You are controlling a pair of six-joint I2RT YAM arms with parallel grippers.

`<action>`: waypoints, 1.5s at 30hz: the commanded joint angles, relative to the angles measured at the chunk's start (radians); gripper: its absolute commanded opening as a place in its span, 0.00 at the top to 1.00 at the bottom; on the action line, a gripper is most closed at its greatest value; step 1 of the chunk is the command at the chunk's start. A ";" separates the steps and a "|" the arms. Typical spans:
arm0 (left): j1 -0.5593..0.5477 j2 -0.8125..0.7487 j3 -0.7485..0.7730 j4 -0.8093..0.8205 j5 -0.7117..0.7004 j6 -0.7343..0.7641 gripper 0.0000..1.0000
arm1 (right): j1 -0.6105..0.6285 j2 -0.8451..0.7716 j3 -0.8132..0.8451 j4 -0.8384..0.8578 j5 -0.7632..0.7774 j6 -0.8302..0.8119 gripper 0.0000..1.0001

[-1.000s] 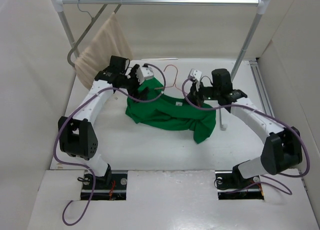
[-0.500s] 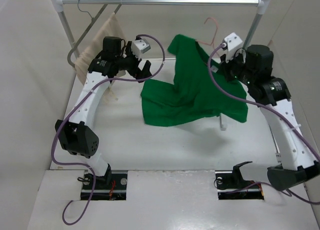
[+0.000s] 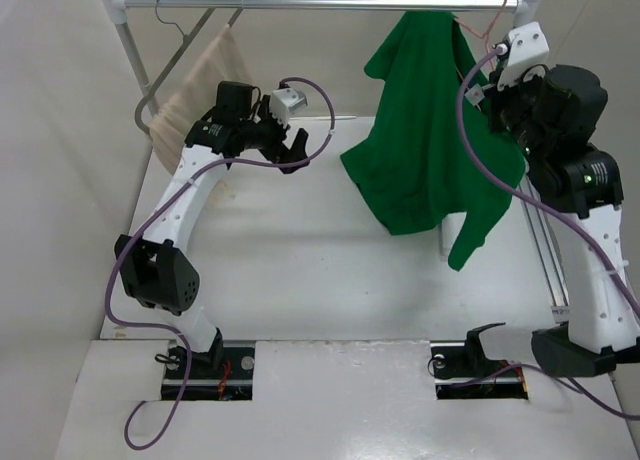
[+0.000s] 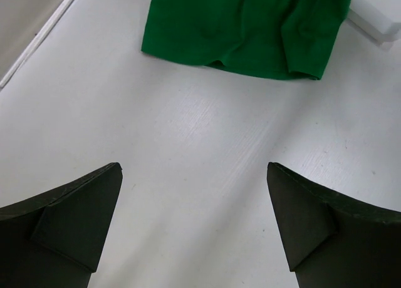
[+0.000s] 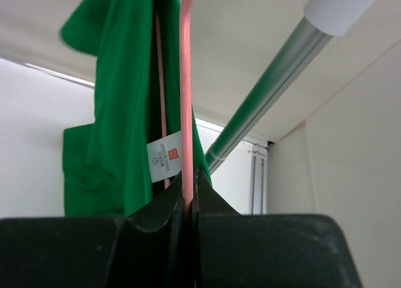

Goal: Place the t-shirt on the hanger
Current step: Hang the hanger with tshirt onto the clothesline

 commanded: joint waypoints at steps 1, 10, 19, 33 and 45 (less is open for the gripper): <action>-0.027 -0.011 -0.012 -0.008 -0.023 -0.015 0.00 | -0.052 0.073 0.061 0.085 0.019 0.020 1.00; -0.027 -0.040 -0.066 -0.027 -0.052 -0.015 0.00 | -0.095 0.115 -0.040 0.159 -0.078 0.066 1.00; -0.036 -0.059 -0.120 -0.016 -0.107 -0.023 0.00 | -0.086 -0.063 -0.151 0.156 0.014 0.026 0.00; -0.086 -0.135 -0.308 0.088 -0.346 -0.062 0.00 | 0.136 -0.198 -0.449 0.265 -0.424 -0.150 0.00; -0.086 -0.251 -0.463 0.146 -0.403 -0.062 0.00 | 0.172 -0.135 -1.143 0.519 -0.322 0.162 0.00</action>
